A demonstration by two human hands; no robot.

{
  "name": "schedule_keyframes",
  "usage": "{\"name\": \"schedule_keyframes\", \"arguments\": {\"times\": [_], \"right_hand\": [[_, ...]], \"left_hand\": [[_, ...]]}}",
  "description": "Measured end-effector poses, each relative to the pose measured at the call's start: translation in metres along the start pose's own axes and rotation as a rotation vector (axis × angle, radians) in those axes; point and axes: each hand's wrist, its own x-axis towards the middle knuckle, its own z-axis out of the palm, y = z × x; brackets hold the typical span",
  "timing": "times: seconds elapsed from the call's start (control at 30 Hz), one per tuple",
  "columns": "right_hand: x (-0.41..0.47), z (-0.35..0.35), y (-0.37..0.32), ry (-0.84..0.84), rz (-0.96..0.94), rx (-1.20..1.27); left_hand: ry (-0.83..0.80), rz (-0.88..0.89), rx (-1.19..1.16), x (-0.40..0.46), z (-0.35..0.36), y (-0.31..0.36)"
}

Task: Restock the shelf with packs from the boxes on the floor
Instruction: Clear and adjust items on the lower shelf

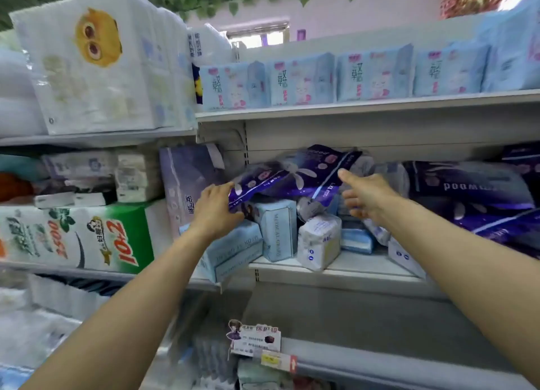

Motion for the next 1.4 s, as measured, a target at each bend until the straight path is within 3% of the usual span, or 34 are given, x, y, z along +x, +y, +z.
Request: {"name": "schedule_keyframes", "arguments": {"times": [0.13,0.33,0.5,0.77,0.97,1.23,1.4], "right_hand": [[0.022,0.023,0.0,0.104,0.051,0.102],[0.04,0.042,-0.001,0.162,0.1,0.21],[0.032,0.05,-0.005,0.13,0.036,0.362],[-0.011,0.006,-0.008,0.007,-0.061,0.675],[-0.066,-0.055,-0.012,-0.043,-0.149,0.609],[-0.135,-0.182,0.008,-0.006,-0.213,0.219],[-0.175,-0.277,0.049,0.056,-0.156,0.07]], "left_hand": [[-0.062,-0.02,0.233,0.013,0.003,0.001],[0.093,-0.022,0.366,0.02,0.007,0.002],[0.257,-0.072,0.269,0.014,-0.016,0.003],[0.424,-0.118,0.142,-0.03,-0.062,0.035],[0.55,-0.111,0.044,-0.081,-0.086,0.074],[0.305,-0.114,-0.156,-0.167,-0.063,0.182],[0.154,-0.128,-0.294,-0.225,-0.033,0.246]]}}
